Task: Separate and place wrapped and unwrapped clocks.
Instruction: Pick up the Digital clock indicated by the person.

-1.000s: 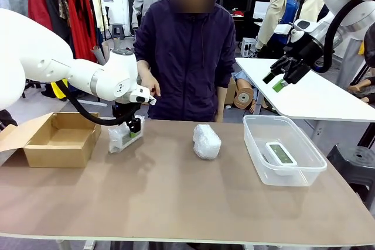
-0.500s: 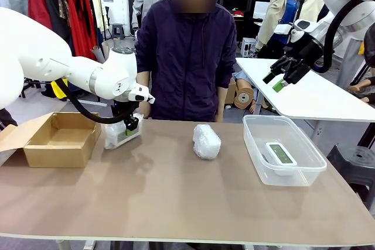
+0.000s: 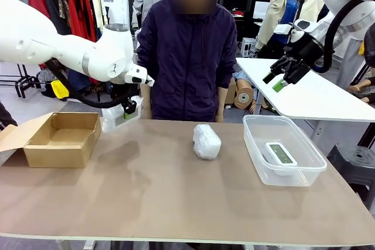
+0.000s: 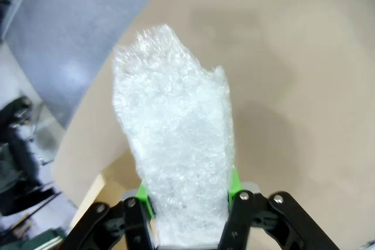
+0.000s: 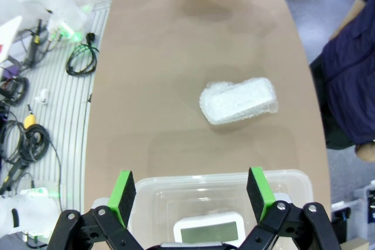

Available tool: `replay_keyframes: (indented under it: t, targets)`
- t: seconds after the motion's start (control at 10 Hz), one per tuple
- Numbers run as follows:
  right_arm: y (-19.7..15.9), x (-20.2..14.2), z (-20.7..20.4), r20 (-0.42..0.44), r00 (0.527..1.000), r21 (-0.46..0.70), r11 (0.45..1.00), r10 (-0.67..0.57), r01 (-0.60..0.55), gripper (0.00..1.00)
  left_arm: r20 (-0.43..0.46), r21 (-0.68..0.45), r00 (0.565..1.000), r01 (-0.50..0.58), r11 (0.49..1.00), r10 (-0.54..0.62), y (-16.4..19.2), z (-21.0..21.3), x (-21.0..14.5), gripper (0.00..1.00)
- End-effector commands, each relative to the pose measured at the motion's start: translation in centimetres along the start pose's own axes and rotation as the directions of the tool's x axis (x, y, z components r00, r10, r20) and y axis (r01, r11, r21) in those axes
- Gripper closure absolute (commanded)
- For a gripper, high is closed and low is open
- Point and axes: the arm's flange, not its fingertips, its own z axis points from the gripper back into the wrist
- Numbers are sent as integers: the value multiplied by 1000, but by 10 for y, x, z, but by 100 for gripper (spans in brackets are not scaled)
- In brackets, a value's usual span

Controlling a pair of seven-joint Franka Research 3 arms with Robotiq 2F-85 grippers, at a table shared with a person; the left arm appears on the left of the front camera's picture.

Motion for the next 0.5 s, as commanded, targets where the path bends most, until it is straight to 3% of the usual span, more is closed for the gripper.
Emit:
replay_keyframes:
  t: [0.0,0.4]
  targets:
    - [3,1,0,-18,1000,1,1000,5,-5,0,34,54,995,87,995,-89,1,51,-13,100]
    - [3,1,0,-18,1000,1,1000,5,-5,0,142,49,981,124,991,-130,13,147,-18,100]
